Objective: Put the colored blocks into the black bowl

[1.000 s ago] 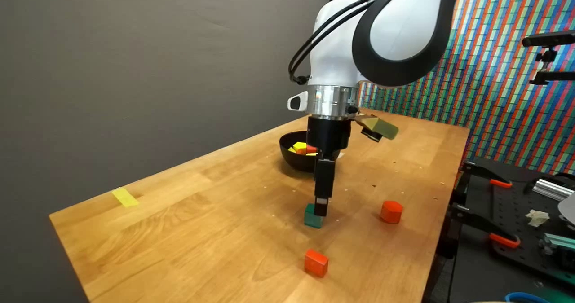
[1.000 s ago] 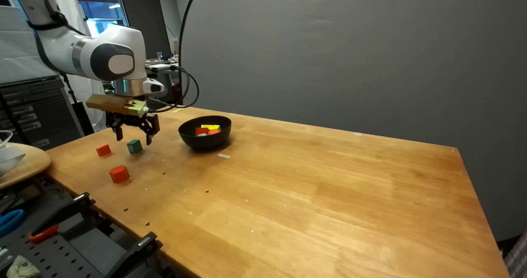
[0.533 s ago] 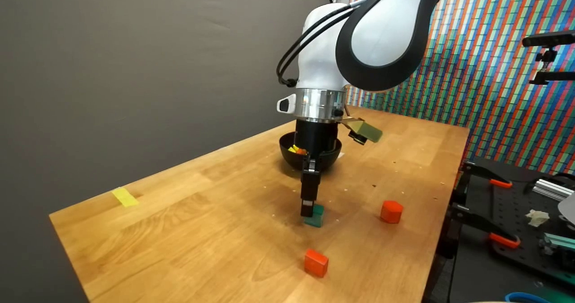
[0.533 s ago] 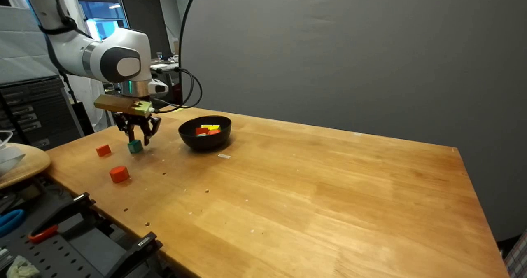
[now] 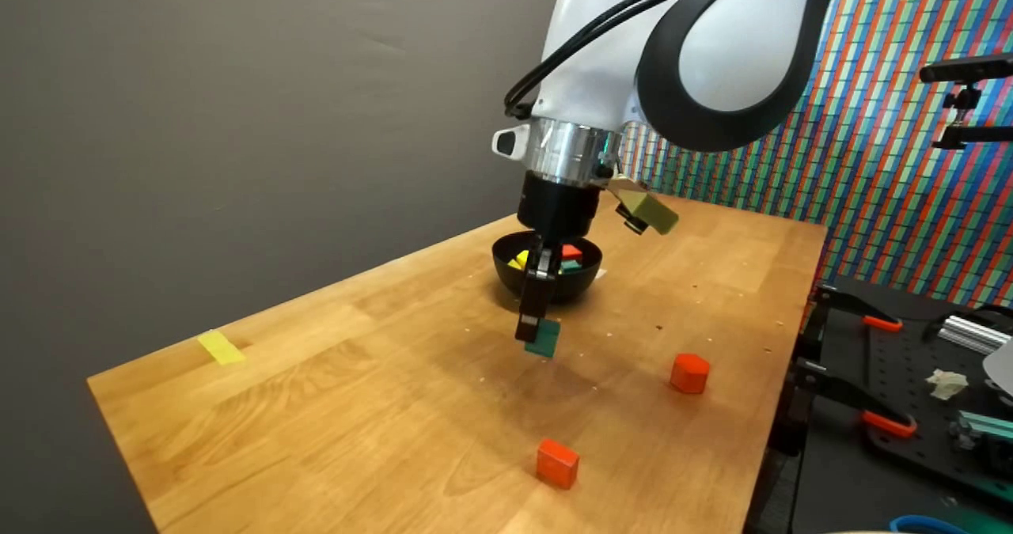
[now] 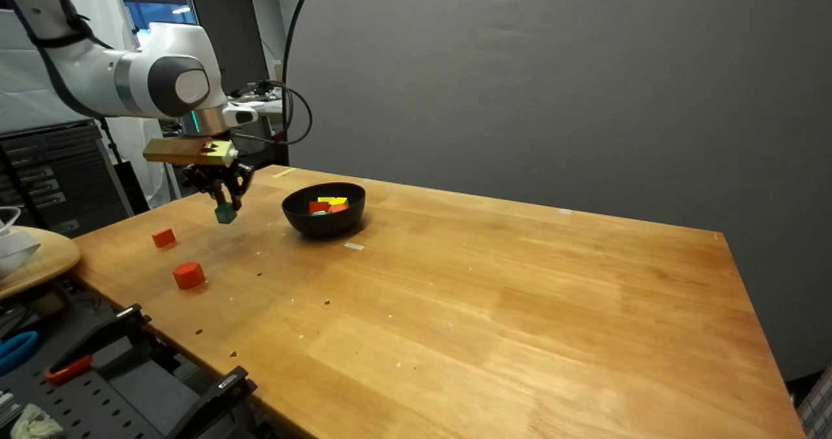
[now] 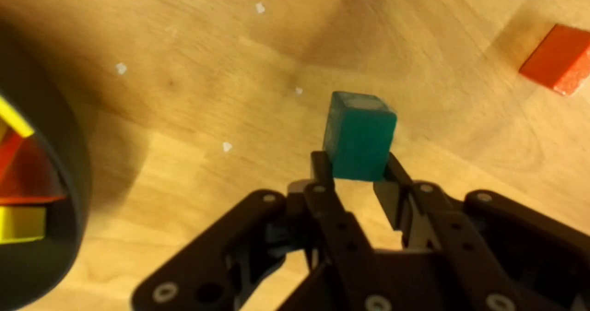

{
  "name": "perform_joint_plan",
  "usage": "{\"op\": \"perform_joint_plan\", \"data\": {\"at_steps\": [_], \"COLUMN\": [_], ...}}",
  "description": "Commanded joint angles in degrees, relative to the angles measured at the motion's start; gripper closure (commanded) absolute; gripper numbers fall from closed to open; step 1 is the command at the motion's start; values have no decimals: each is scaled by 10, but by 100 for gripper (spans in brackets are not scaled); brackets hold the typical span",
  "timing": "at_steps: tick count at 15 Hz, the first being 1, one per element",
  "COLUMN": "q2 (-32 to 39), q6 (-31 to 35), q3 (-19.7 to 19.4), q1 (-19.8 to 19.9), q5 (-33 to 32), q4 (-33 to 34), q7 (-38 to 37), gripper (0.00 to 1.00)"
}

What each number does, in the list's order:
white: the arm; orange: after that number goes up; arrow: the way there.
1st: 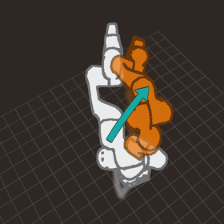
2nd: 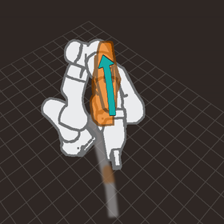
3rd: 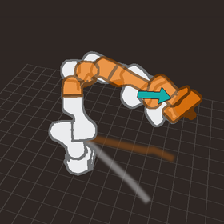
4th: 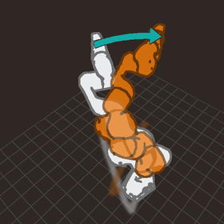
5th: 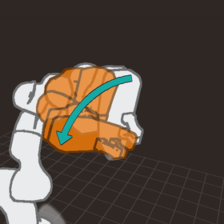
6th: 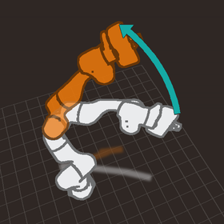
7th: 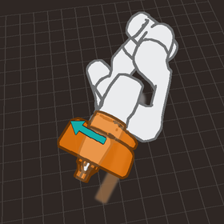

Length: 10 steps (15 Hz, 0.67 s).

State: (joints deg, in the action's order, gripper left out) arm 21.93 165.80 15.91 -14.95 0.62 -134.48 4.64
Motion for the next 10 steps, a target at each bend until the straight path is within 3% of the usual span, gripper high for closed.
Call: {"op": "perform_joint_plan", "data": {"at_steps": [1,2,4,8,10], "q2": [-113,-127,-138,-102,-67], "q6": [73,91,123,154,156], "q3": [-24,-36,-107,-292,-386], "q1": [-4,-2,-29,-84,-137], "q5": [-7,-10,-50,-236,-311], "q4": [-87,-97,-105,-59,-16], "q7": [-50,-61,-100,-237,-322], "gripper": [85,85,85,85,84]}}
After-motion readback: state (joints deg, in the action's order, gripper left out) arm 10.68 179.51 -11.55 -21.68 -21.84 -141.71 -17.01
